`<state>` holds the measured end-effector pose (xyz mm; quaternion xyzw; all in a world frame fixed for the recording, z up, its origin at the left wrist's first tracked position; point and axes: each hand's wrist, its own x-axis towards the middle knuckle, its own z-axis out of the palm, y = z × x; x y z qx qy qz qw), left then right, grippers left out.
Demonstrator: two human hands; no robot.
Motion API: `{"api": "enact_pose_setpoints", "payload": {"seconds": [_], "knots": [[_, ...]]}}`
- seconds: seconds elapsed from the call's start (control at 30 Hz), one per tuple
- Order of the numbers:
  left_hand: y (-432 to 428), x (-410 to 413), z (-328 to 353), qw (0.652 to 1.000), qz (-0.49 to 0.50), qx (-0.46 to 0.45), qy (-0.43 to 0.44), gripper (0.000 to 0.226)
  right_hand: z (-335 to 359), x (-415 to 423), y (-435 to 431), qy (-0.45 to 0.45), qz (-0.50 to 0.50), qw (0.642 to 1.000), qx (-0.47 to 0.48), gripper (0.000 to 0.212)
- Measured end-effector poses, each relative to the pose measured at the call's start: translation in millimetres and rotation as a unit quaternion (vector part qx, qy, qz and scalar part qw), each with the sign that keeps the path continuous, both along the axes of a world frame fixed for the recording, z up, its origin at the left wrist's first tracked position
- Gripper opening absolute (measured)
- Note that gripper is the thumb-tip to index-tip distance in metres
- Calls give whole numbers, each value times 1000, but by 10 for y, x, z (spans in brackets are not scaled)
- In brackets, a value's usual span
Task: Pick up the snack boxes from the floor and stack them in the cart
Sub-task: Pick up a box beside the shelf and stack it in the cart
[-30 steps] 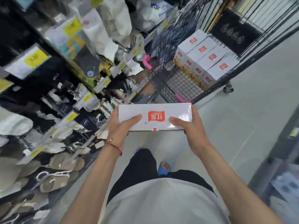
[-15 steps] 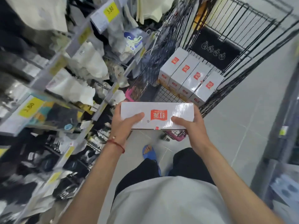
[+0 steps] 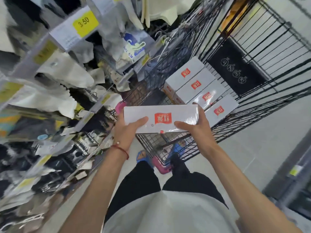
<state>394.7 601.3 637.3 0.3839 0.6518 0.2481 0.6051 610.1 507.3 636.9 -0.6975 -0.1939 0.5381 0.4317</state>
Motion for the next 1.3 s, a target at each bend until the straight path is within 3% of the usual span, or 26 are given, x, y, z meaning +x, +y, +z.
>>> {"api": "enact_pose_setpoints", "payload": {"seconds": [0.1,0.33,0.47,0.57,0.6,0.7,0.8,0.93,1.03,1.13,1.27,1.3], "knots": [[34,152,-137,1000,20,-16,5,39,-137,209,169,-6,34,999,-19,88],[163,233,-615,997,15,-54,47,76,-529,435,654,-33,70,996,-39,78],[265,200,-857,994,13,-89,57,80,-765,401,988,-36,76,994,-66,82],[379,187,-981,988,15,-130,85,113,-882,334,1217,-48,92,991,-83,90],[422,191,-1023,985,18,-144,89,115,-919,318,1275,-56,98,989,-91,88],[557,209,-1166,977,7,-183,113,91,-1013,257,1491,-84,115,984,-107,89],[697,222,-1254,969,-1,-204,137,71,-1079,141,1655,-130,144,972,-130,105],[905,186,-1417,965,20,-227,130,90,-1197,30,1774,-171,175,959,-142,104],[1033,182,-1524,960,28,-247,128,75,-1290,-41,1887,-197,185,951,-150,99],[1125,192,-1610,956,57,-270,104,82,-1426,-106,1942,-228,203,942,-137,102],[1186,193,-1638,950,111,-280,78,60,-1536,-115,1849,-215,226,942,-120,97],[1187,192,-1632,948,118,-287,68,64,-1526,-122,1816,-212,215,946,-122,92]]}}
